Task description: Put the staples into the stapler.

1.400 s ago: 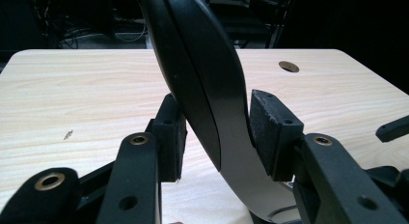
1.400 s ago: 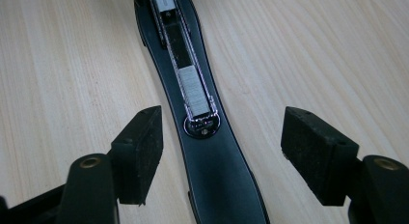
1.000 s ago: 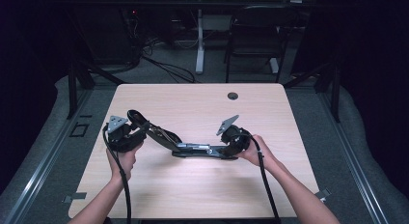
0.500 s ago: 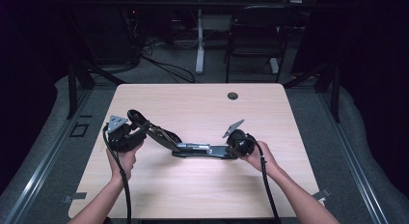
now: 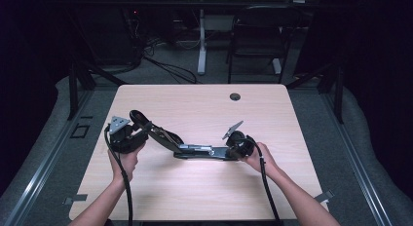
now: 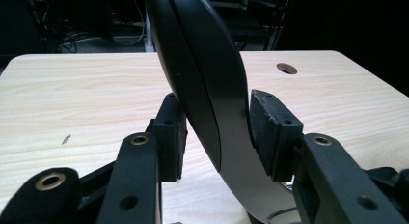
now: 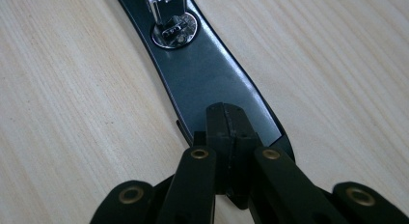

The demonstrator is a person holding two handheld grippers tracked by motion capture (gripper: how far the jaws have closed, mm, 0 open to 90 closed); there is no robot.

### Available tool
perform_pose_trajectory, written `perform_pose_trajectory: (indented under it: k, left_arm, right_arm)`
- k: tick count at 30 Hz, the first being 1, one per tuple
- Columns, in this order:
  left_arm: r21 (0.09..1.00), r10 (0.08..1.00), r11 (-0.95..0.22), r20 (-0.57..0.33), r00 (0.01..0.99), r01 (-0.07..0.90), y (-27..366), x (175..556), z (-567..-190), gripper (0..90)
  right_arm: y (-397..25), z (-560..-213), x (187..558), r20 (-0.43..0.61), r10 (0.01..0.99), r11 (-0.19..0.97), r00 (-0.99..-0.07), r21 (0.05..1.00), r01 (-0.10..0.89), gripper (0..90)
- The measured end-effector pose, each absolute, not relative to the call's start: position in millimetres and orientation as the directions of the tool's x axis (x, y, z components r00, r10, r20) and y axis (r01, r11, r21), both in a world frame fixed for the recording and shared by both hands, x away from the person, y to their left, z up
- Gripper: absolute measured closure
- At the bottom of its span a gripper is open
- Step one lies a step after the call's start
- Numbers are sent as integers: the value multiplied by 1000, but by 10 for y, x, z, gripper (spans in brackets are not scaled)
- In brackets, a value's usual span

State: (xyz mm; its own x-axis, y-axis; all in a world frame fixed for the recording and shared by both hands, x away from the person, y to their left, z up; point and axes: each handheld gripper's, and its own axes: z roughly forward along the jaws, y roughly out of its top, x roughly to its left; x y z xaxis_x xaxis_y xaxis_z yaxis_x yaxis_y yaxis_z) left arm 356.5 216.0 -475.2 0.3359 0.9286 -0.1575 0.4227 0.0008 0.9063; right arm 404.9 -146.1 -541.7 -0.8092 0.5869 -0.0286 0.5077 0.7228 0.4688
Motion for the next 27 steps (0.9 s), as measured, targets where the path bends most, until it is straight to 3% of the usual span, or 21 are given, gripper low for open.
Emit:
perform_pose_trajectory:
  k: [19,23,27]
  left_arm:
    - [899,920,-33,-143,364,438,2073,3583,-4801,576]
    - [909,913,-13,-159,377,416,2025,3575,-4797,589]
    - [925,907,-47,-119,405,377,1878,3556,-4753,599]
  right_arm:
    - [-1461,-5414,4049,-24,594,718,-804,465,517,900]
    - [-1465,-5414,4050,-20,595,717,-803,465,520,900]
    - [-1467,-5418,4051,-15,599,711,-801,470,523,900]
